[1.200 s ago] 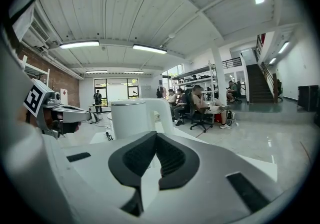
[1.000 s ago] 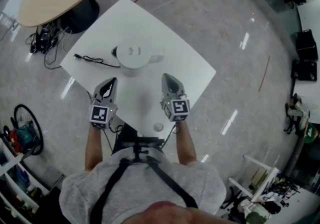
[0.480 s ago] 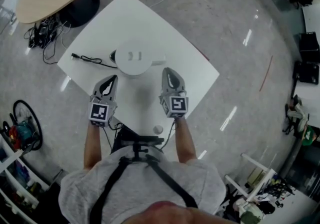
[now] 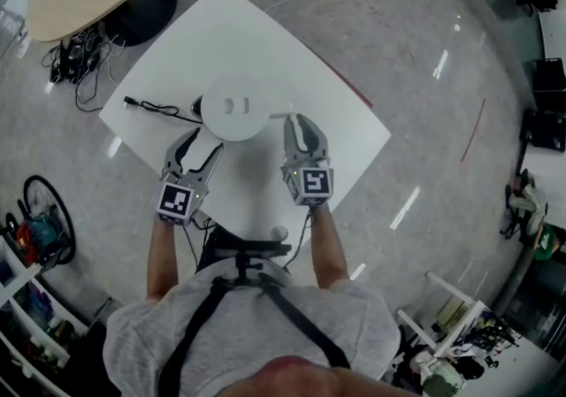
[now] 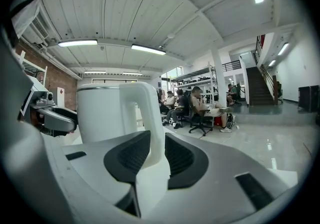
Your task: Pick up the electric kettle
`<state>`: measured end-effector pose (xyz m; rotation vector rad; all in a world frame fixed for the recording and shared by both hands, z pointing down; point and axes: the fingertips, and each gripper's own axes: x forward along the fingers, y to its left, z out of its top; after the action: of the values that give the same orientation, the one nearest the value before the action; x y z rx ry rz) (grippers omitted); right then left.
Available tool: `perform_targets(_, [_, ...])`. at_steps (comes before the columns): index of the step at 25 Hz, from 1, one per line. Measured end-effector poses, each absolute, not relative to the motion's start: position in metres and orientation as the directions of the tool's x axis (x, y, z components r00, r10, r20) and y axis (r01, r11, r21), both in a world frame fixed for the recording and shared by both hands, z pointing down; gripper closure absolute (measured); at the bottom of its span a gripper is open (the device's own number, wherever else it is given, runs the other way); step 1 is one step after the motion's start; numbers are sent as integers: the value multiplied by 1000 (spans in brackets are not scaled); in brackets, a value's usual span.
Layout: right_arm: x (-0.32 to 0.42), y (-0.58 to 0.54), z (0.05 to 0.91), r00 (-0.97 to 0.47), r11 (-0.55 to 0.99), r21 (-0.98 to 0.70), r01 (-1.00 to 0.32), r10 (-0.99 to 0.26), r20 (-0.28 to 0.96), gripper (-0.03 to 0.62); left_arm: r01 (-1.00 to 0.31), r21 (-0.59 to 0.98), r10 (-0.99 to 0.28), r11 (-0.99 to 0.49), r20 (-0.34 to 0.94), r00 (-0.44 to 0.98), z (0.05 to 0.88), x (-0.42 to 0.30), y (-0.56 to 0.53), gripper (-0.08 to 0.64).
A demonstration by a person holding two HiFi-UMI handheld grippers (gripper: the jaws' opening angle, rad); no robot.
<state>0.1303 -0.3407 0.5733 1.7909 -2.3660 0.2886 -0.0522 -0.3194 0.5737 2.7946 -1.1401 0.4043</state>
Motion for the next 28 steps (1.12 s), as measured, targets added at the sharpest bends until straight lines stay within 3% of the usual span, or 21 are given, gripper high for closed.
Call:
perform_targets(5, [127, -345, 568, -303, 298, -56, -953, -928, 218, 489, -688, 6, -664, -725, 259, 702, 571, -45, -323, 260])
perform_targets(6, [124, -345, 567, -315, 310, -59, -949, -924, 218, 454, -688, 11, -663, -725, 256, 703, 570, -45, -324, 251])
perform_targets(17, [120, -361, 570, -311, 312, -28, -950, -929, 203, 442, -629, 28, -598, -777, 280, 751, 576, -33, -320, 145])
perform_targets(28, [116, -375, 567, -308, 309, -26, -951, -935, 177, 429, -582, 37, -549, -812, 289, 784, 577, -21, -323, 107])
